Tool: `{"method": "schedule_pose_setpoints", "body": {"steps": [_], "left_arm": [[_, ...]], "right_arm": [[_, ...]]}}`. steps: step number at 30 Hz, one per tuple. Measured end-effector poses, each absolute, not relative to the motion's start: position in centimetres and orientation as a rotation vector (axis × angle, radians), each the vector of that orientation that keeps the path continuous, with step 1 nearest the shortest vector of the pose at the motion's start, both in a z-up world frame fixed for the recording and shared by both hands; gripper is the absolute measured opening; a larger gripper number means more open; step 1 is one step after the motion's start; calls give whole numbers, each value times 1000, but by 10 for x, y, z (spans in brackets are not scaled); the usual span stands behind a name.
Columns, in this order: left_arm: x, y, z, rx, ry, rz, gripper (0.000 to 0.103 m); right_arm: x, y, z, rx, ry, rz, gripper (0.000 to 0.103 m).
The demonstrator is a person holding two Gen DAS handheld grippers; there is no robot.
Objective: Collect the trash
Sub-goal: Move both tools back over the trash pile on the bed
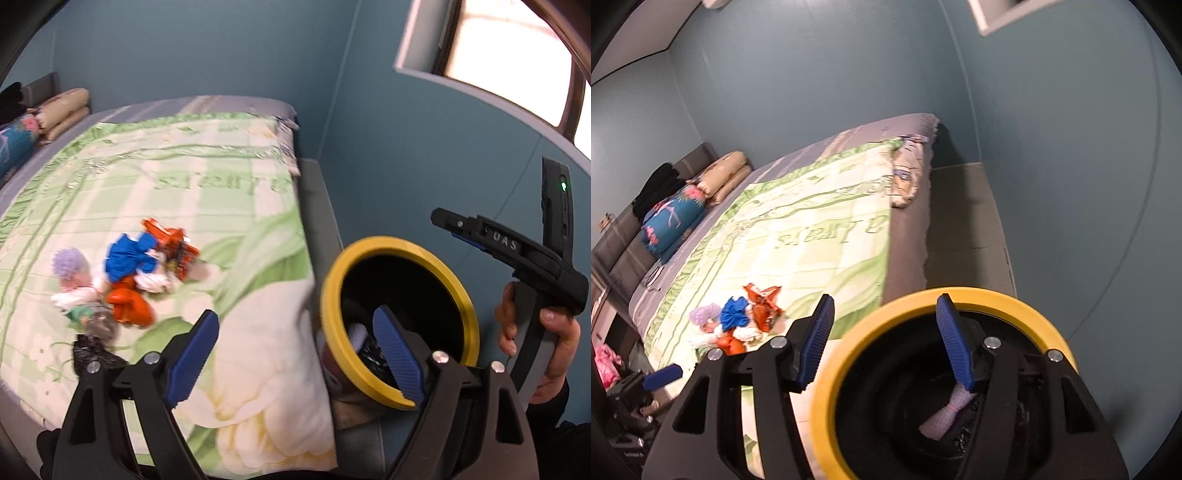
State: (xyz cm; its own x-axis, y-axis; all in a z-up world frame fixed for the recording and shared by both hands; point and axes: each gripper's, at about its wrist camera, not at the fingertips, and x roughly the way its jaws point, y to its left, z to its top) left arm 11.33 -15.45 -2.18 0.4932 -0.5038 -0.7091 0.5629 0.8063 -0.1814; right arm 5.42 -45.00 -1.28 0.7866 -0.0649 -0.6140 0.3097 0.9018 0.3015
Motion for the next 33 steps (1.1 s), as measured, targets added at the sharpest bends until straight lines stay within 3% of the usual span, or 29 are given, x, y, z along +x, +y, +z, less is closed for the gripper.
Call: {"method": "schedule_pose_setpoints", "body": {"steps": [11, 22, 33], "left_arm": [[126, -76, -4, -7, 772, -475, 93], [133, -13, -5, -47, 750, -321, 95], [142, 28, -39, -93, 812, -234, 95]], "right_arm": [[85, -390, 11, 319, 625, -55, 71], [116, -341, 20, 287, 659, 73, 76], [143, -290, 6, 191, 732, 150, 76]]}}
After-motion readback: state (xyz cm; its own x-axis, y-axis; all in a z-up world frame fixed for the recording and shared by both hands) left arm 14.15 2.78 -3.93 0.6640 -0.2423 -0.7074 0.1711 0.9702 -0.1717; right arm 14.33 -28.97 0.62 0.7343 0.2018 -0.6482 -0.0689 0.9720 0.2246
